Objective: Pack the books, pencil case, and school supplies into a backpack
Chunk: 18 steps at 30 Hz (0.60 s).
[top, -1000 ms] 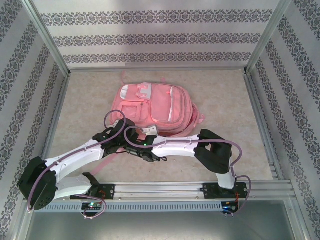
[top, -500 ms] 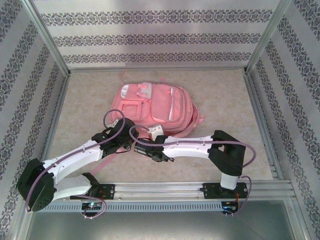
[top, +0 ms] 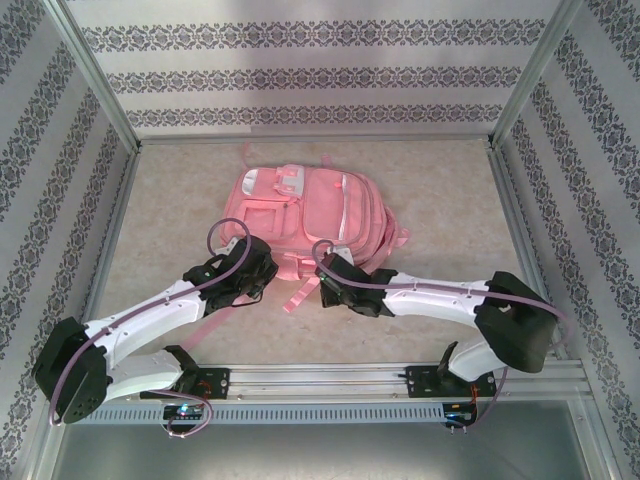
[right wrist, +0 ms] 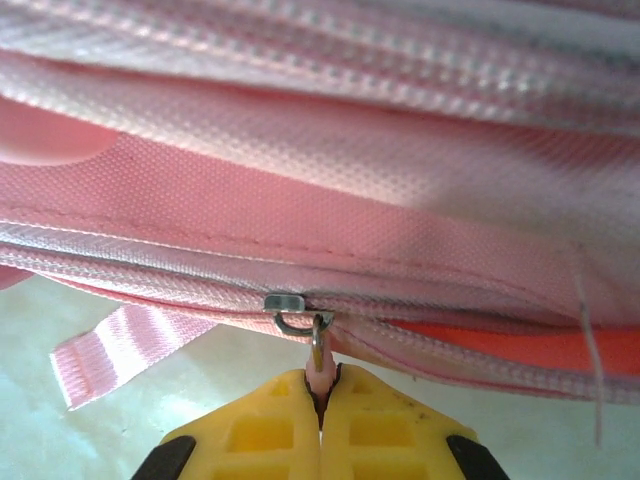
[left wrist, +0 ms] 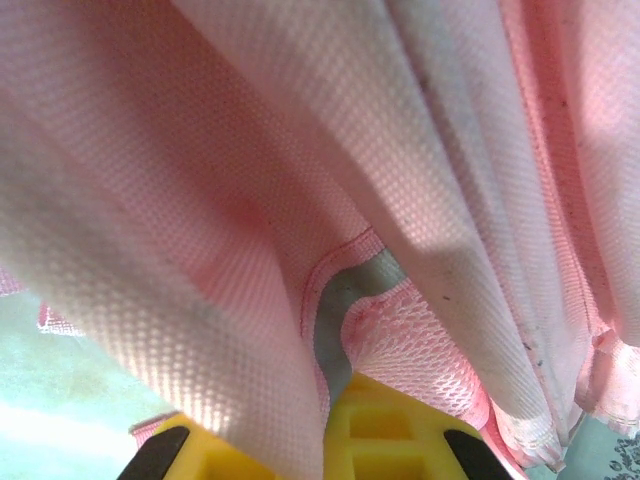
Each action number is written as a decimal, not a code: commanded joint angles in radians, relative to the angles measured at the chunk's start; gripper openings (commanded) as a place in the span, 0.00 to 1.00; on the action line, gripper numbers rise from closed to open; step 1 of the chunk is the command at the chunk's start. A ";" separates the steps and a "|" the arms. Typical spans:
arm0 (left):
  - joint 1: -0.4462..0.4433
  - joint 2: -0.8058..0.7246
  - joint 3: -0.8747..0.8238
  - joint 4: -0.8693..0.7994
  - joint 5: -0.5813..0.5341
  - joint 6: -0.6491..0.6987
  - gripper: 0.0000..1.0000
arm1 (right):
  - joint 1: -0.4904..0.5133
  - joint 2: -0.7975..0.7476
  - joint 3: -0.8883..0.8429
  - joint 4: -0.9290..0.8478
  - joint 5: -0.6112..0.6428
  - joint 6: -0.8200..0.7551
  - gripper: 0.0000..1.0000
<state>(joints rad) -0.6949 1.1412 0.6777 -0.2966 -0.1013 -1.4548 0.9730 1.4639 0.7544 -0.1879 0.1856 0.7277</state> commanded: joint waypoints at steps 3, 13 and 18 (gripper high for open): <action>0.001 -0.054 0.030 0.010 -0.087 0.035 0.00 | -0.040 -0.037 -0.042 0.023 -0.099 -0.042 0.00; 0.006 -0.046 0.022 -0.006 -0.094 0.068 0.00 | -0.084 -0.081 -0.051 -0.044 -0.212 -0.121 0.00; 0.006 -0.018 0.028 0.001 -0.080 0.088 0.00 | -0.110 -0.079 -0.005 -0.094 -0.328 -0.207 0.00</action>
<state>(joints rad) -0.6937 1.1301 0.6777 -0.3088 -0.1135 -1.4097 0.8783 1.3983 0.7254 -0.1947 -0.0578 0.5919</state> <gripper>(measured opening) 0.071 0.065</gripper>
